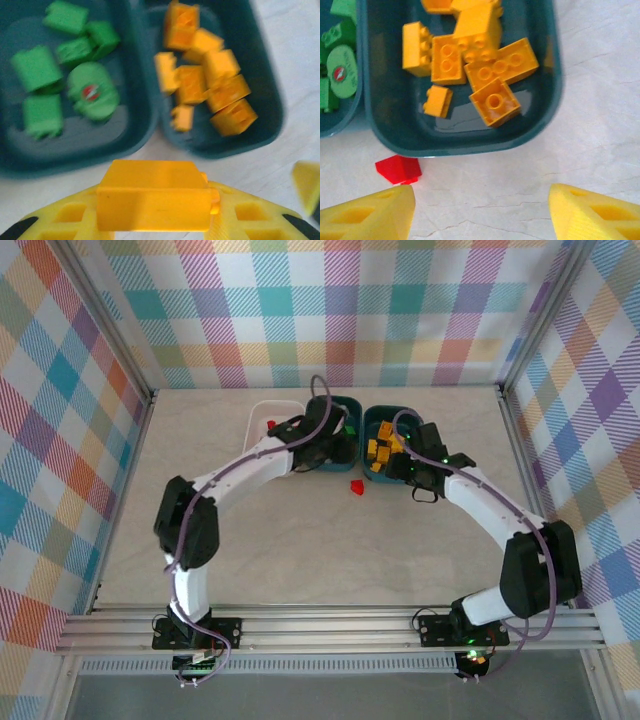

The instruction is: Sort the legos into containers by color

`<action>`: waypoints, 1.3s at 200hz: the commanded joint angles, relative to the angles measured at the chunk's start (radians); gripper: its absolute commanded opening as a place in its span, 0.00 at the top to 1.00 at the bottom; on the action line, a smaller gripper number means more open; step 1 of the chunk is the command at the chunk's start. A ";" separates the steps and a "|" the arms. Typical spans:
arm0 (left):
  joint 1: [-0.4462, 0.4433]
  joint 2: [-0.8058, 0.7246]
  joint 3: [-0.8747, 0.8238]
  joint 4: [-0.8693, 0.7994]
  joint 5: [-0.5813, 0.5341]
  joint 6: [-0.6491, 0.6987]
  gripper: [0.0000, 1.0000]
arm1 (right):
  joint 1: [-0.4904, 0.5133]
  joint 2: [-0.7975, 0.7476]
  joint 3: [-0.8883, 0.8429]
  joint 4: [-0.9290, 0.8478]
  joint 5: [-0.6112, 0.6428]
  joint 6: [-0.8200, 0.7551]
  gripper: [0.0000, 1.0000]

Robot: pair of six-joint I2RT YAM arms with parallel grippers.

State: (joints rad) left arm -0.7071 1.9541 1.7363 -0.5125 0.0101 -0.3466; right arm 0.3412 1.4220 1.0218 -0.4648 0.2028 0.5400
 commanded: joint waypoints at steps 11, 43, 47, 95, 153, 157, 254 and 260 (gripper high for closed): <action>-0.031 0.236 0.279 -0.062 0.176 0.015 0.61 | -0.068 -0.136 -0.083 0.000 0.021 0.122 0.27; -0.043 0.472 0.614 -0.168 0.240 0.014 0.61 | -0.111 -0.227 -0.135 -0.005 -0.025 0.142 0.25; -0.046 0.496 0.648 -0.179 0.240 0.015 0.61 | -0.113 -0.233 -0.135 -0.009 -0.031 0.138 0.25; -0.046 0.657 0.861 -0.193 0.227 -0.026 0.51 | -0.111 -0.264 -0.139 -0.005 -0.139 0.083 0.23; -0.042 0.547 0.893 -0.218 0.215 -0.009 0.22 | -0.009 -0.208 -0.128 -0.010 -0.113 0.031 0.21; -0.039 0.531 0.889 -0.223 0.217 -0.008 0.22 | 0.008 -0.205 -0.126 -0.005 -0.109 0.026 0.22; 0.267 -0.333 -0.407 0.205 0.143 -0.226 0.21 | 0.234 0.157 0.066 0.017 -0.100 -0.152 0.26; 0.285 -0.376 -0.479 0.216 0.144 -0.235 0.21 | 0.235 0.178 0.076 0.024 -0.104 -0.151 0.26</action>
State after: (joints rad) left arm -0.4927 1.6848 1.5265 -0.3923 0.1741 -0.4850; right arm 0.5774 1.5303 1.0470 -0.4500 0.1093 0.4259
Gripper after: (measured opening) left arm 0.794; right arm 0.737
